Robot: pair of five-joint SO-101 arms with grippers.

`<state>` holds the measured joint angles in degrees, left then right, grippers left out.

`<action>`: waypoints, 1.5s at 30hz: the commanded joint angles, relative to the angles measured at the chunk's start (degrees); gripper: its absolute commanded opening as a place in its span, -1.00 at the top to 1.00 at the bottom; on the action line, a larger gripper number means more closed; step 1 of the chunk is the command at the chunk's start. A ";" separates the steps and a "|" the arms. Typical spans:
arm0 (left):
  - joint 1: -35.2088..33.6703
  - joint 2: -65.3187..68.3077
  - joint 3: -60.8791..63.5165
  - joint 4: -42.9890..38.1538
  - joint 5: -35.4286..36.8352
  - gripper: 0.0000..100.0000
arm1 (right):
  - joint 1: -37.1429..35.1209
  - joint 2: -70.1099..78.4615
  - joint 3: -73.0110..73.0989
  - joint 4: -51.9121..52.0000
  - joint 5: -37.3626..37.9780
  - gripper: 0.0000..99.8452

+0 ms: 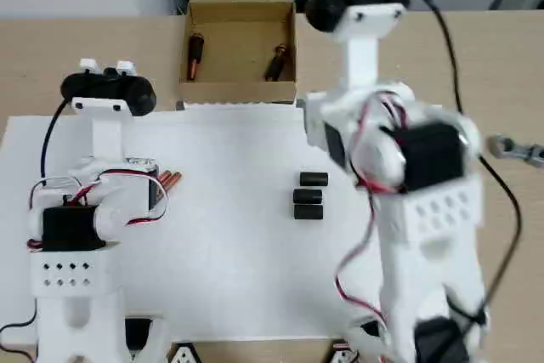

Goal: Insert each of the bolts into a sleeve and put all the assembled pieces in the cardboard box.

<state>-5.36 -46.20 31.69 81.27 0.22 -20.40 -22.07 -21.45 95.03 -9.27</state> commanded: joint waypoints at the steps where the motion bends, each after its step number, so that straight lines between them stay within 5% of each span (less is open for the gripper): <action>1: -0.26 0.00 -0.57 -1.23 -0.09 0.95 | 0.31 -9.19 6.15 0.40 0.62 0.98; 15: -0.26 1.67 -0.31 -0.97 -0.18 0.95 | 0.48 -48.31 58.37 -11.21 0.18 0.98; 27: -0.35 32.79 -13.93 2.64 -0.79 0.95 | 0.57 -62.81 76.84 -15.16 -4.48 0.98; 34: -2.29 49.49 -27.74 11.87 -9.49 0.95 | 0.57 -61.58 76.92 -15.16 -4.66 0.98; 45: -19.08 60.75 -36.62 15.74 -30.68 0.88 | 0.57 -61.58 76.92 -15.16 -4.66 0.98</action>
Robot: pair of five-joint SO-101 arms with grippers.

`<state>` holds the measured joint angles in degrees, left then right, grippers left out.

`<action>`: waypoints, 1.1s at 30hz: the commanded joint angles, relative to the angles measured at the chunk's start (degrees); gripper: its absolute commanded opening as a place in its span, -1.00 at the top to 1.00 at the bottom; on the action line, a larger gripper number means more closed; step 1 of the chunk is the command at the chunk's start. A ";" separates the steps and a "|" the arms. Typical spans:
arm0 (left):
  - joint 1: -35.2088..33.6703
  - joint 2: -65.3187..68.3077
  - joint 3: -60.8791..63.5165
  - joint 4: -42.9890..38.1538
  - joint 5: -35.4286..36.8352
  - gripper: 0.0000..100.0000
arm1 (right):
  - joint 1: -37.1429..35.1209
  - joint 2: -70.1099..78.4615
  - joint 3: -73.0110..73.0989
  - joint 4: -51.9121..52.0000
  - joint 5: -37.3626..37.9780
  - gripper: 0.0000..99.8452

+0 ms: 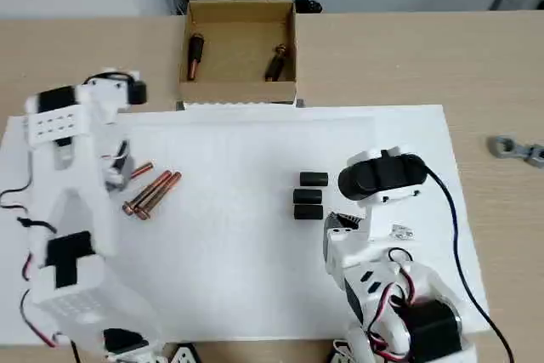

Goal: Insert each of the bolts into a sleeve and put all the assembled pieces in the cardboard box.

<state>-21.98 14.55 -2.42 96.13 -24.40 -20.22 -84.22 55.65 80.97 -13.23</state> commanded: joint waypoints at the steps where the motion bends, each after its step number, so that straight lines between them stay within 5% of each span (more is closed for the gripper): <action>1: -2.81 -0.09 -2.42 0.79 -8.09 0.88 | 0.40 0.57 -0.18 -1.10 -0.70 0.98; 14: -2.81 0.00 -2.51 0.44 -30.68 0.82 | 0.40 0.66 -0.18 -1.01 -0.70 0.98; 33: -2.73 0.09 2.95 -10.46 -34.73 0.75 | 0.57 0.66 -0.18 -0.48 -0.62 0.99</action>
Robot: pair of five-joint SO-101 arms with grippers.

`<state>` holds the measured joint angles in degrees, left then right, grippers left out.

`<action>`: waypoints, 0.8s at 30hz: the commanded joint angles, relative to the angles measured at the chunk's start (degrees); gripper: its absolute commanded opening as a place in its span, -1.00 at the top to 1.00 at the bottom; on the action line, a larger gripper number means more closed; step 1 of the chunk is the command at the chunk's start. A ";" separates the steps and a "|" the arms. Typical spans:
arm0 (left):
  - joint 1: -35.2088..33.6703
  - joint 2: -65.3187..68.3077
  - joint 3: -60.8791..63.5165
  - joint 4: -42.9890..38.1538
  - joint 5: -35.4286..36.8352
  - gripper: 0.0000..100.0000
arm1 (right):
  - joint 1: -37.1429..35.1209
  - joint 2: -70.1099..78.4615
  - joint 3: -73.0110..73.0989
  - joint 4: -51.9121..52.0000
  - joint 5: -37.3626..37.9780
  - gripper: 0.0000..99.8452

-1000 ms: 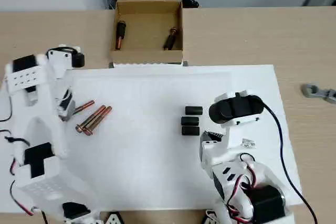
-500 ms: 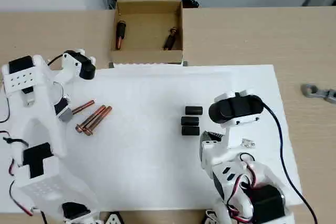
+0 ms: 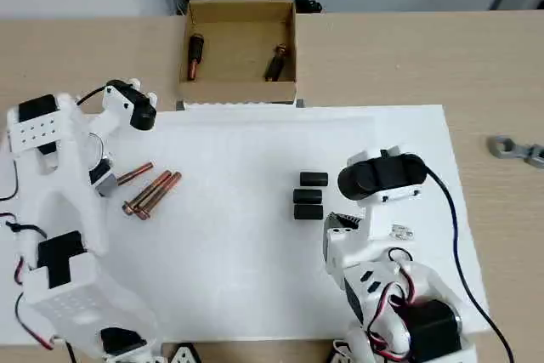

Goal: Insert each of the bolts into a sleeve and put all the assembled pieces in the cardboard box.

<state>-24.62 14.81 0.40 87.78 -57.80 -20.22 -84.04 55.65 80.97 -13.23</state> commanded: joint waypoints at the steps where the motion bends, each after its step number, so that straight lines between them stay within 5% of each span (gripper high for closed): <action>1: -0.09 -0.09 0.13 -2.55 -1.67 0.74 | 0.57 0.48 -0.18 -0.48 -0.62 0.99; 24: 2.73 13.45 -0.31 -9.93 -1.67 0.73 | 2.33 0.48 -0.18 -0.48 -0.62 0.99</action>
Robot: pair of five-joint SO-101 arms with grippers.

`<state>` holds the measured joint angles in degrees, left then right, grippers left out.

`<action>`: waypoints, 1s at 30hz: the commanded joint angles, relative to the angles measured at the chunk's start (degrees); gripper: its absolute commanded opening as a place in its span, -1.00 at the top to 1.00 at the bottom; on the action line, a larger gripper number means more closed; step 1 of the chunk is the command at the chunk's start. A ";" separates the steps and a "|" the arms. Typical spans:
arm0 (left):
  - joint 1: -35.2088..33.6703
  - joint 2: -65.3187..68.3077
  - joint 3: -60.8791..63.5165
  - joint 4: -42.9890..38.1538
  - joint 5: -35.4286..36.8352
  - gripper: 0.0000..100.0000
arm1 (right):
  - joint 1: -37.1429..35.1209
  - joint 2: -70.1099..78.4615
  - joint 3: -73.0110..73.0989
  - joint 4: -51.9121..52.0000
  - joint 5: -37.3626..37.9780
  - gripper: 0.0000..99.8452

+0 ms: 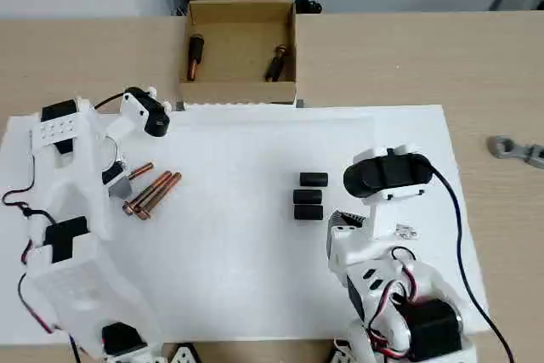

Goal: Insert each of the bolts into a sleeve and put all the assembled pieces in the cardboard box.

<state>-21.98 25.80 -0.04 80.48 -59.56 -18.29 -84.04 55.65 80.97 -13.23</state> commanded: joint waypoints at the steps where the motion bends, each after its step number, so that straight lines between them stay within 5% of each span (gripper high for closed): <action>1: 0.09 2.46 0.13 -2.64 0.09 0.75 | 0.40 0.48 -0.18 -0.48 -0.62 0.99; 5: 0.35 2.55 -1.80 -2.37 -0.18 1.00 | 0.40 0.48 -0.18 -0.48 -0.62 0.99; 12: 0.35 2.46 -5.93 -1.93 -0.18 0.99 | 0.48 0.48 -0.18 -0.48 -0.62 0.99; 23: 0.44 2.46 -26.24 18.46 -6.15 0.99 | 1.27 0.48 -0.18 -0.48 -0.62 0.99; 30: 0.97 2.37 -32.75 19.96 -9.67 0.99 | 3.03 -0.04 -0.18 -0.48 -0.62 0.99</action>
<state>-21.98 29.05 -28.88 98.77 -66.95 -16.00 -84.04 55.65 80.97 -13.23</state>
